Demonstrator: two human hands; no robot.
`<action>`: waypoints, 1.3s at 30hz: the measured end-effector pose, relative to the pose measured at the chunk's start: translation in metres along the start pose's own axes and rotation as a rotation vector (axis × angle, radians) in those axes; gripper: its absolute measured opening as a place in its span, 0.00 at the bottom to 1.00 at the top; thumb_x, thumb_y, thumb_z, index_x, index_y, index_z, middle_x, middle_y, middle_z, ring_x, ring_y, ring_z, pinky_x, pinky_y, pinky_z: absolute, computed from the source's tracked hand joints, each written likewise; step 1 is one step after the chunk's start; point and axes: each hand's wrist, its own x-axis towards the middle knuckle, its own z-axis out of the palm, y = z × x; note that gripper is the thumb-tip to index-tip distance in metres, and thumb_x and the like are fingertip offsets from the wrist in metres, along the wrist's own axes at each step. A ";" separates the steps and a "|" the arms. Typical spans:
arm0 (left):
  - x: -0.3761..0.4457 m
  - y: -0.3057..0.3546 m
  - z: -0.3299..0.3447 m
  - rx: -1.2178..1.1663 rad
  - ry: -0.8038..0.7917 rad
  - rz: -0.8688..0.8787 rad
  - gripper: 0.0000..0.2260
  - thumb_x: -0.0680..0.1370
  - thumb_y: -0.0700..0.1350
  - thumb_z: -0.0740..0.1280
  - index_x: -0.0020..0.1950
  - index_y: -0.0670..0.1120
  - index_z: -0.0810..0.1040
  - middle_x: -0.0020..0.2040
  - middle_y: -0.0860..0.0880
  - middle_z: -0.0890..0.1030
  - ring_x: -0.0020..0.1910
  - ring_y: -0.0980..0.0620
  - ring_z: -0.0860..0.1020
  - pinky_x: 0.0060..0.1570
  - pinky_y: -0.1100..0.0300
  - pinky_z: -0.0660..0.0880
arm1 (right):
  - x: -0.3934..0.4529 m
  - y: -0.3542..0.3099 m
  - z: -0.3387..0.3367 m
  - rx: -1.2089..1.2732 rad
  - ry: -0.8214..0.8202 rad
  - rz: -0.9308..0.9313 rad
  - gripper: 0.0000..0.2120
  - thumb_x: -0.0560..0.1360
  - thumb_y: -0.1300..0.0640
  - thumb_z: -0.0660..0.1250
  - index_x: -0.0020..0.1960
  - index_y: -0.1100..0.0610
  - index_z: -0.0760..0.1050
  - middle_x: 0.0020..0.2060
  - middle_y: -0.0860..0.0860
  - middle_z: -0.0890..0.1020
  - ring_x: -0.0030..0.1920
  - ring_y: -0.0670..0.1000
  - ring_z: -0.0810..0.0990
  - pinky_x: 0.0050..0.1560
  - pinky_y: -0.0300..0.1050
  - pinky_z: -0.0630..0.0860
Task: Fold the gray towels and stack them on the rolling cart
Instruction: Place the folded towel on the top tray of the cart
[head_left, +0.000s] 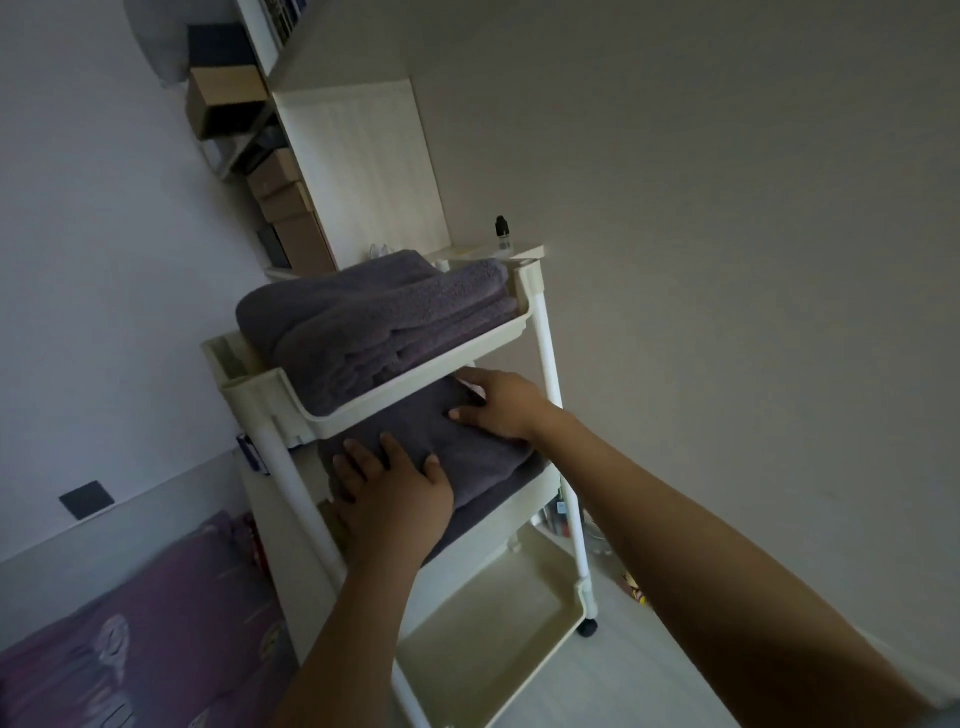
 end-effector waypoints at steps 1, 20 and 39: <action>-0.001 0.000 0.001 0.016 -0.009 -0.003 0.28 0.81 0.56 0.48 0.77 0.45 0.46 0.77 0.38 0.42 0.75 0.38 0.42 0.71 0.39 0.51 | -0.004 -0.005 0.000 -0.133 -0.010 -0.066 0.26 0.77 0.43 0.60 0.74 0.45 0.60 0.71 0.50 0.69 0.68 0.55 0.68 0.66 0.49 0.65; -0.041 0.009 -0.011 -0.013 0.105 0.382 0.23 0.81 0.51 0.49 0.75 0.45 0.59 0.77 0.41 0.53 0.76 0.41 0.47 0.72 0.42 0.42 | -0.117 -0.018 0.028 -0.237 0.432 0.069 0.27 0.77 0.44 0.45 0.66 0.52 0.74 0.64 0.51 0.76 0.66 0.54 0.73 0.64 0.48 0.68; -0.334 0.074 0.085 -0.728 -0.582 1.378 0.21 0.77 0.49 0.53 0.63 0.41 0.76 0.60 0.44 0.78 0.60 0.47 0.75 0.60 0.61 0.66 | -0.530 -0.049 0.028 -0.439 0.885 1.032 0.22 0.77 0.48 0.51 0.63 0.53 0.76 0.59 0.48 0.81 0.58 0.50 0.77 0.54 0.41 0.72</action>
